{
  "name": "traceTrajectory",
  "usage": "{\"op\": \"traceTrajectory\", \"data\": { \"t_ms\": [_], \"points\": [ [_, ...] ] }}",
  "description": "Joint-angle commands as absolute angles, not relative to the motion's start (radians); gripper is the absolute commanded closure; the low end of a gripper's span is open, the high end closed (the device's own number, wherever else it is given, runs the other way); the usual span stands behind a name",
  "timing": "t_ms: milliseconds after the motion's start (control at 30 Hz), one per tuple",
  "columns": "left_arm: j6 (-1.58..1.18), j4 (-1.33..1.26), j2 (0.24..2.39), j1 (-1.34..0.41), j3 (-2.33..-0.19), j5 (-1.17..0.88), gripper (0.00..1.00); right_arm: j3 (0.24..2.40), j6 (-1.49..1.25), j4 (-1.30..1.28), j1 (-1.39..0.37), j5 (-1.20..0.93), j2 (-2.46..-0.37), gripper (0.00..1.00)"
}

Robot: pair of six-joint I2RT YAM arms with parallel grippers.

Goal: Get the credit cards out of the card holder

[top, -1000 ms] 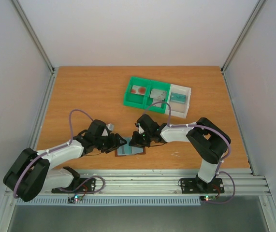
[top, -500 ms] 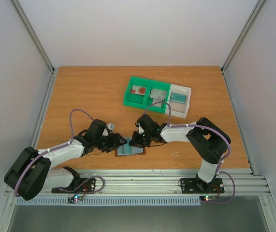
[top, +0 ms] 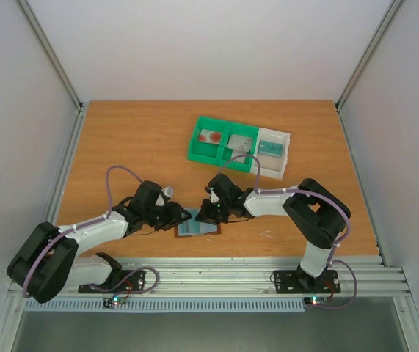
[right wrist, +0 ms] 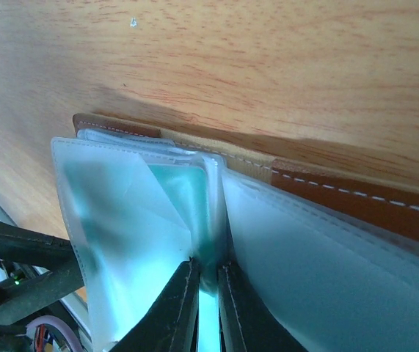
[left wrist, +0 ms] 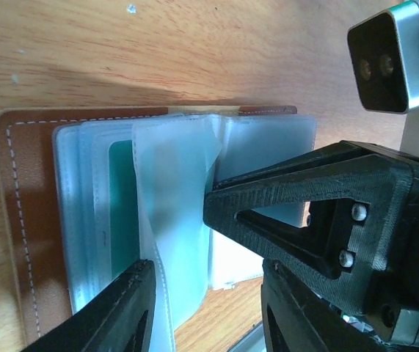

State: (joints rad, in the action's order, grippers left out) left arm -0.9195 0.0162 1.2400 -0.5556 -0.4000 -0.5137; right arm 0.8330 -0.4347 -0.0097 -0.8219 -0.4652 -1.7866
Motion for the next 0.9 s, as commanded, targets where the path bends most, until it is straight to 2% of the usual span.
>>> {"op": "traceTrajectory", "data": {
  "t_ms": [0, 367, 633, 867],
  "points": [
    [-0.934, -0.074, 1.241, -0.554, -0.413, -0.549, 0.59, 0.797, -0.452, -0.032, -0.836, -0.448, -1.807, 0.89],
    [-0.959, -0.106, 1.229, -0.554, -0.412, -0.572, 0.6, 0.78, -0.457, -0.014, -0.836, -0.437, -1.793, 0.89],
    [-0.896, 0.091, 1.192, -0.554, -0.446, -0.472, 0.55, 0.779, -0.454, -0.024, -0.836, -0.435, -1.789, 0.88],
    [-0.861, 0.178, 1.18, -0.554, -0.464, -0.42, 0.6, 0.783, -0.453, -0.026, -0.836, -0.435, -1.79, 0.88]
  ]
}}
